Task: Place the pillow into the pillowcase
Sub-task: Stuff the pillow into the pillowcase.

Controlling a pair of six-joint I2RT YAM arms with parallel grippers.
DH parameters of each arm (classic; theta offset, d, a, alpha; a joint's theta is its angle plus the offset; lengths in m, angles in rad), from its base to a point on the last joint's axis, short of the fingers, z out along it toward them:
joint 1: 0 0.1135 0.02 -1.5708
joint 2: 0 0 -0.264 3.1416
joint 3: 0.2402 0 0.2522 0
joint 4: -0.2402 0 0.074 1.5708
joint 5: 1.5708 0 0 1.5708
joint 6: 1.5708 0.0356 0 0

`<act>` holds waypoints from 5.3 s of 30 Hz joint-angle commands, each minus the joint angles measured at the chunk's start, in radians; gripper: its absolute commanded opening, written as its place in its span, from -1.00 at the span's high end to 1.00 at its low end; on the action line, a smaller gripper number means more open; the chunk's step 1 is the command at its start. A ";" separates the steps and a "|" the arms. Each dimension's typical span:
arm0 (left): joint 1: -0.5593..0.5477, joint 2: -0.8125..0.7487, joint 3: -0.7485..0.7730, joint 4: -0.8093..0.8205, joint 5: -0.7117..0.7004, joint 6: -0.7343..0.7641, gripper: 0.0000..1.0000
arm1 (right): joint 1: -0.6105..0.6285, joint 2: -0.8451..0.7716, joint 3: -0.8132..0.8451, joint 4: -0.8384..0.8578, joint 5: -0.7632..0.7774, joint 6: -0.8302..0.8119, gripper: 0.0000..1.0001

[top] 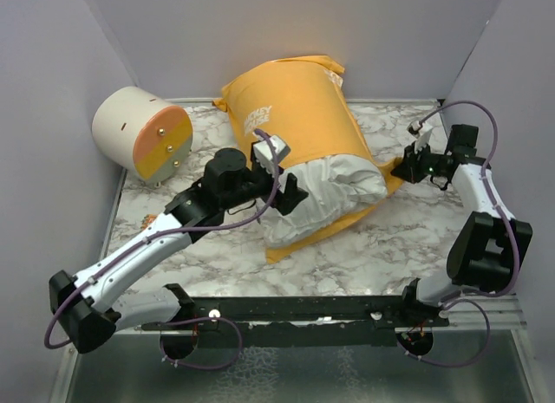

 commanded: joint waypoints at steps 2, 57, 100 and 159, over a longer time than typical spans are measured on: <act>0.077 -0.180 -0.119 -0.157 -0.156 -0.084 -0.90 | -0.029 0.094 0.188 -0.053 -0.028 -0.148 0.53; 0.014 -0.062 -0.311 0.287 -0.393 0.116 -0.21 | 0.730 -0.151 -0.151 0.345 0.283 -0.029 0.23; 0.264 0.066 -0.623 0.367 0.266 -0.440 -0.58 | 0.151 -0.178 0.198 -0.145 -0.347 -0.175 -0.34; 0.316 0.219 -0.592 0.511 0.416 -0.388 1.00 | -0.087 0.251 0.248 -0.534 -0.070 -0.792 -0.77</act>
